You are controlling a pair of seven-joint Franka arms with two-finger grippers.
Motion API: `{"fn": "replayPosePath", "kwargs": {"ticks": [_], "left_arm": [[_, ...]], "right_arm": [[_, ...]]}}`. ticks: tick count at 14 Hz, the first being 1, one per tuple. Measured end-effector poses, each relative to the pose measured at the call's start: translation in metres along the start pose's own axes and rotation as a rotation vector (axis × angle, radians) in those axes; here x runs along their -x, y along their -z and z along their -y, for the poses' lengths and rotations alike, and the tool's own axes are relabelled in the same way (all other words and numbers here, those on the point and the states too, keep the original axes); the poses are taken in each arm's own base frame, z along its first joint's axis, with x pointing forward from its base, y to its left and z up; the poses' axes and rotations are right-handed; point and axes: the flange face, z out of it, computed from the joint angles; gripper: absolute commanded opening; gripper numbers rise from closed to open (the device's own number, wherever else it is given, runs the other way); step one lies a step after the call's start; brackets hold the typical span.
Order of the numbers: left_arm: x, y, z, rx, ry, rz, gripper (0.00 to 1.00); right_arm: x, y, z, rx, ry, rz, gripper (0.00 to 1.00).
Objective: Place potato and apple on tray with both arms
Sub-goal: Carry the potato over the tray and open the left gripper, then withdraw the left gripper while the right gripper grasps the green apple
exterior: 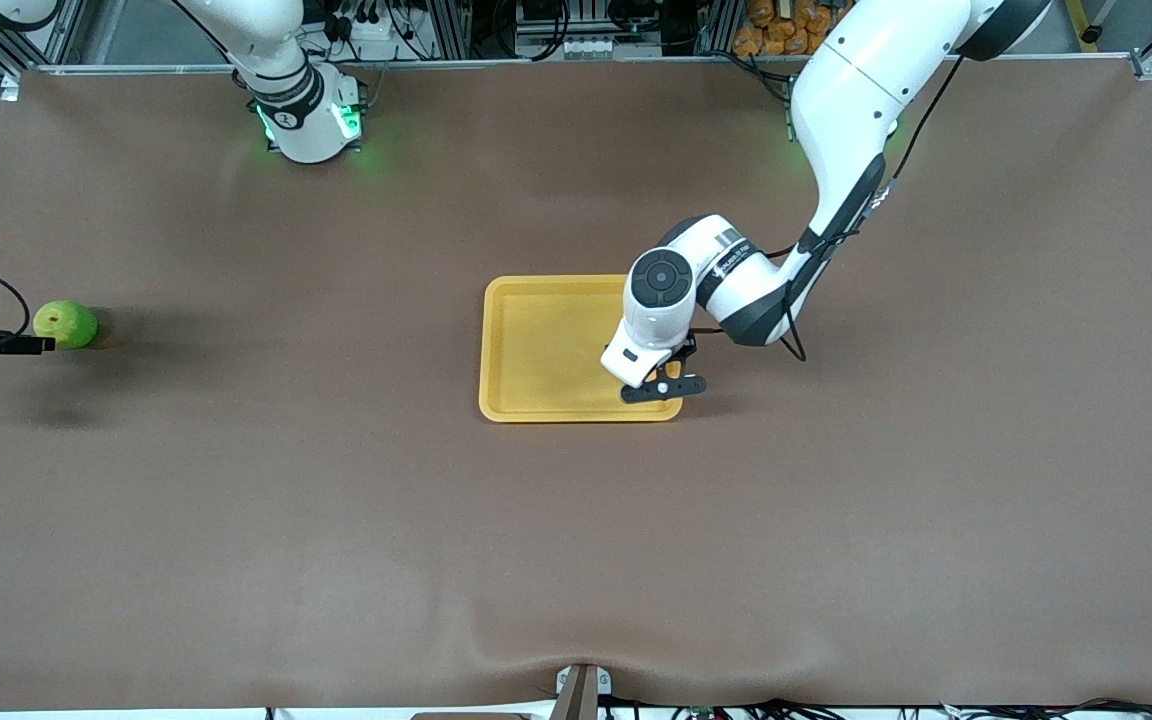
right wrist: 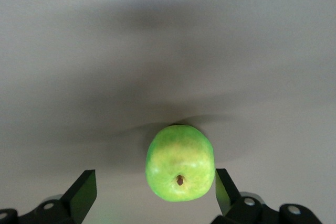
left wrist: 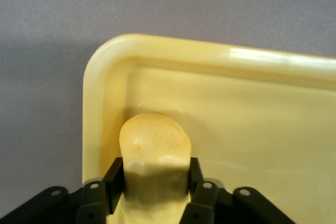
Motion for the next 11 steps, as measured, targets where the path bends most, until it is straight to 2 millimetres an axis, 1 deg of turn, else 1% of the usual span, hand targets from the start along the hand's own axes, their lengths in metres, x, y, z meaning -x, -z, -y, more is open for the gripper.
{"fn": "replayPosePath", "kwargs": {"ticks": [3, 6, 7, 8, 9, 11], "left_arm": [[-0.006, 0.008, -0.003, 0.013, 0.004, -0.016, 1.00], [-0.021, 0.026, -0.003, 0.020, 0.019, -0.037, 1.00], [-0.030, 0.037, 0.002, 0.001, 0.034, -0.035, 1.00], [-0.043, 0.053, 0.009, -0.023, 0.052, -0.031, 1.00], [-0.057, 0.071, 0.019, -0.045, 0.066, -0.027, 1.00], [-0.083, 0.112, 0.045, -0.076, 0.073, -0.018, 1.00]], "right_arm": [[0.003, -0.017, -0.006, 0.001, -0.004, 0.009, 1.00], [0.008, -0.027, -0.012, 0.001, -0.009, 0.023, 1.00], [0.009, -0.030, -0.013, -0.002, -0.011, 0.025, 1.00], [0.010, -0.033, -0.013, -0.003, -0.012, 0.027, 1.00], [0.011, -0.037, -0.014, -0.004, -0.013, 0.025, 1.00], [0.013, -0.049, -0.016, -0.005, -0.016, 0.017, 1.00]]}}
